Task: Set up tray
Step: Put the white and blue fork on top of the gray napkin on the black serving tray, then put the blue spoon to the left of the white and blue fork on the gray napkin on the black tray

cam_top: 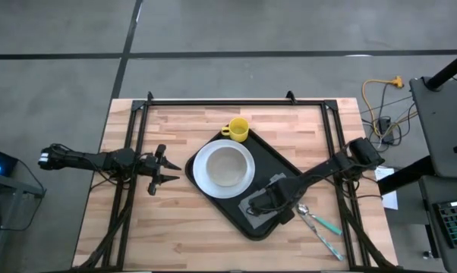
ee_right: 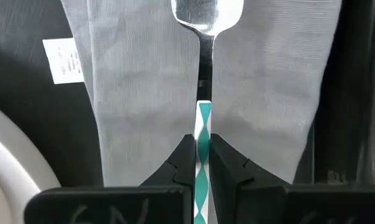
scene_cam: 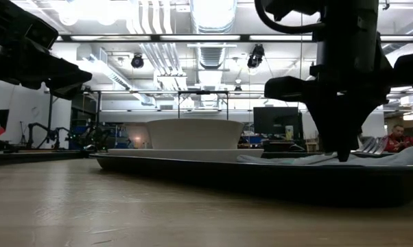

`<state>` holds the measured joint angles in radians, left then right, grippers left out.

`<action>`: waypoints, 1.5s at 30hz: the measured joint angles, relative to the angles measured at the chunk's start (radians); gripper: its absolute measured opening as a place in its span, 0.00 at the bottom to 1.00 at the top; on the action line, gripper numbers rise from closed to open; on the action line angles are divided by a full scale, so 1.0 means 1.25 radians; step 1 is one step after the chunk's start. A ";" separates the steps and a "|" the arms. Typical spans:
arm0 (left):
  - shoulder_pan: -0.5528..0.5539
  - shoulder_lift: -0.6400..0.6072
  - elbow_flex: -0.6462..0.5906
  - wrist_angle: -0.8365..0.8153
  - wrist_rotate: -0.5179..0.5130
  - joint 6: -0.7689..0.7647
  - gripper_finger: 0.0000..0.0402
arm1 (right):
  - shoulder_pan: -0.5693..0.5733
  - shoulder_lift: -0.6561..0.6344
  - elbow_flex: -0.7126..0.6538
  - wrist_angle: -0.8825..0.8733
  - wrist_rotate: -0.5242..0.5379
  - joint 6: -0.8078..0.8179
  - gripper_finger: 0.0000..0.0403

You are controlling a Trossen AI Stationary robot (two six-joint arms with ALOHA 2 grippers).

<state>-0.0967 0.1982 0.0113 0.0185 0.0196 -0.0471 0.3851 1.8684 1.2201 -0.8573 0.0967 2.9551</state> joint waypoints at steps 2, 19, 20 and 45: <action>0.000 0.000 0.000 0.000 0.000 0.000 0.34 | -0.002 0.001 -0.002 0.001 0.000 0.000 0.03; 0.000 0.000 0.000 0.000 0.000 0.000 0.34 | -0.005 0.001 -0.008 0.001 0.006 -0.006 0.12; 0.000 0.000 0.000 0.000 0.000 0.000 0.34 | -0.005 0.001 -0.008 0.001 0.007 -0.006 0.13; 0.000 0.000 0.000 0.000 0.000 0.000 0.34 | 0.016 -0.025 -0.003 0.000 0.006 -0.205 0.18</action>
<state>-0.0971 0.1978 0.0113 0.0185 0.0196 -0.0471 0.4045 1.8367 1.2167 -0.8570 0.1047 2.6983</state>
